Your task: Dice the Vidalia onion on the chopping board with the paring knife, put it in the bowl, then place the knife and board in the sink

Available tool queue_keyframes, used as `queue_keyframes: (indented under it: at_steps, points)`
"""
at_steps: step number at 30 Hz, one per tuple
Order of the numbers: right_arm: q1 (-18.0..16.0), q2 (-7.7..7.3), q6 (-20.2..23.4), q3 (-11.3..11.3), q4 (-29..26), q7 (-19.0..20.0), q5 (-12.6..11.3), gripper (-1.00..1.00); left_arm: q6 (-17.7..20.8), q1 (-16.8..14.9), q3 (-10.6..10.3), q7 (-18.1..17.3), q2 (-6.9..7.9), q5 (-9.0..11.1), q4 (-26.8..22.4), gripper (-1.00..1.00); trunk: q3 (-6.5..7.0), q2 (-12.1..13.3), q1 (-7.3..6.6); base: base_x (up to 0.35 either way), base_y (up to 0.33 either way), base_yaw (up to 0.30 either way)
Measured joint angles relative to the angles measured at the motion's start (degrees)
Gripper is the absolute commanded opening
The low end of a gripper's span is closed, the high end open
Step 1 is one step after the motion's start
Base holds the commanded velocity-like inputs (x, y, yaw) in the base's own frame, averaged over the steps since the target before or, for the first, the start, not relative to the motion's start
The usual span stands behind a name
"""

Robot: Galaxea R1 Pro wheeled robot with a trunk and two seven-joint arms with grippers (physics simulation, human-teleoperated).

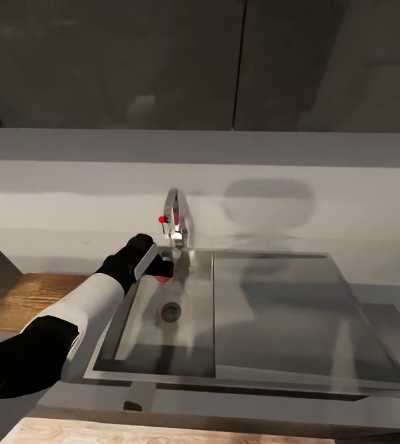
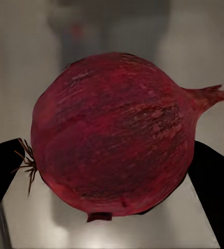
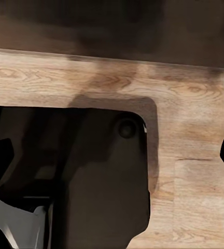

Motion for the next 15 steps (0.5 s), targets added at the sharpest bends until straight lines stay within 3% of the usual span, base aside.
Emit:
queue_keyframes:
  at_steps: [6,8,12,15]
  points:
    - [0.00,-0.06,0.01,0.00,-0.22,0.00,-0.03,1.00,0.14,5.91,-0.17,-0.02,1.58,0.06,-11.33,-1.00,0.33,0.00,0.00,0.000,0.000,0.000]
    - [0.00,-0.07,0.01,0.00,-0.23,0.00,-0.03,1.00,0.17,9.95,-0.21,-0.02,2.72,-0.01,-17.30,-1.00,0.43,0.01,0.00,0.000,0.000,0.000]
    - [0.00,-0.07,0.02,0.00,-0.23,0.00,-0.04,1.00,0.18,13.88,-0.25,-0.02,4.62,0.00,-24.31,-1.00,0.64,0.00,0.00,0.000,0.000,0.000]
    - [0.01,-0.04,0.05,0.00,-0.24,-0.03,-0.01,1.00,0.19,18.90,-0.17,-0.02,7.03,-0.13,-33.41,-1.00,0.77,-0.01,-0.01,0.000,0.000,0.000]
